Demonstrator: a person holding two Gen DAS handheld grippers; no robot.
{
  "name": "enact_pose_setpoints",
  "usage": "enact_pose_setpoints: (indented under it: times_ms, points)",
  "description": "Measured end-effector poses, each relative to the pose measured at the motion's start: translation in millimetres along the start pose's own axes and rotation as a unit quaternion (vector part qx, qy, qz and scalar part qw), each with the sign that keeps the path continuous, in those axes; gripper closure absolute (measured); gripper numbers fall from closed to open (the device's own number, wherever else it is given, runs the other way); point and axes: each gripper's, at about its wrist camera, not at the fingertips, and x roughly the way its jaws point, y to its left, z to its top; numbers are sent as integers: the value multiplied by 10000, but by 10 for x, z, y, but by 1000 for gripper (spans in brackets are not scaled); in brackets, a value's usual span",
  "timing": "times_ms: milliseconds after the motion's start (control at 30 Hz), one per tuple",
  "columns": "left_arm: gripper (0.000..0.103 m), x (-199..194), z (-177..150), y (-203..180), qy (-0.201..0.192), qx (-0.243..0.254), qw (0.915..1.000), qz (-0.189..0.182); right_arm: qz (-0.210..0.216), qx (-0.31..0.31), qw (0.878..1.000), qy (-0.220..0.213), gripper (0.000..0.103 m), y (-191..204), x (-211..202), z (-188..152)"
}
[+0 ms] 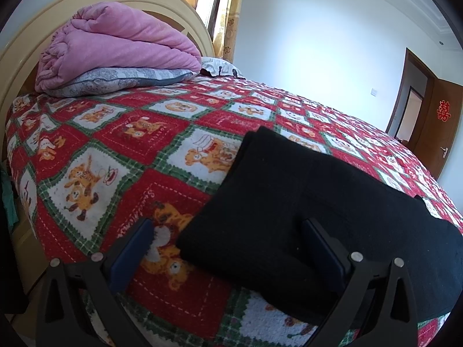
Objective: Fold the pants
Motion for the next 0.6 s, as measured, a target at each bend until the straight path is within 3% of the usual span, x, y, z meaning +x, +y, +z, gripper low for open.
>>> enact_pose_setpoints:
  times_ms: [333,600]
  points:
    - [0,4,-1,1,16,-5,10000,-19,124,-817,9966,40,96,451,67,-16]
    - [0,0,-1,-12,40,23,10000,-21,474,-1821,9821,124,96,1186,180,-244]
